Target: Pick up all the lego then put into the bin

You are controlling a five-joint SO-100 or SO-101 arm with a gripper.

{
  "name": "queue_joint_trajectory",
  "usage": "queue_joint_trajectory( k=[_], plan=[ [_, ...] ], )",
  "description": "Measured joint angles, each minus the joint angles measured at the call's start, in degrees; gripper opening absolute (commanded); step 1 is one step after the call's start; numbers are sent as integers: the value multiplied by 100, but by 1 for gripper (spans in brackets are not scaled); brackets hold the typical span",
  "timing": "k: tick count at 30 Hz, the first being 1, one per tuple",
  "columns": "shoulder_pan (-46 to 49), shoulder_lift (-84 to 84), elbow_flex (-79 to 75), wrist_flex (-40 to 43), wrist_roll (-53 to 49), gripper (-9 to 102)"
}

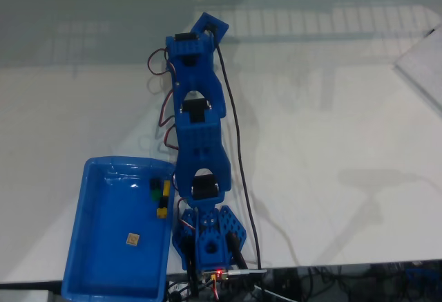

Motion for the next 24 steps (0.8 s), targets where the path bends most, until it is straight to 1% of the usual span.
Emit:
queue_joint_trajectory(
  k=[3, 6, 11, 16, 24],
  plan=[
    [-105, 694, 9, 0, 202, 0],
    [-404, 1644, 229, 167, 360, 0],
    [-1266, 3287, 352, 1011, 527, 0],
    [-2619, 4658, 352, 2109, 492, 0],
    [-5449, 6258, 413, 3929, 281, 0]
  ],
)
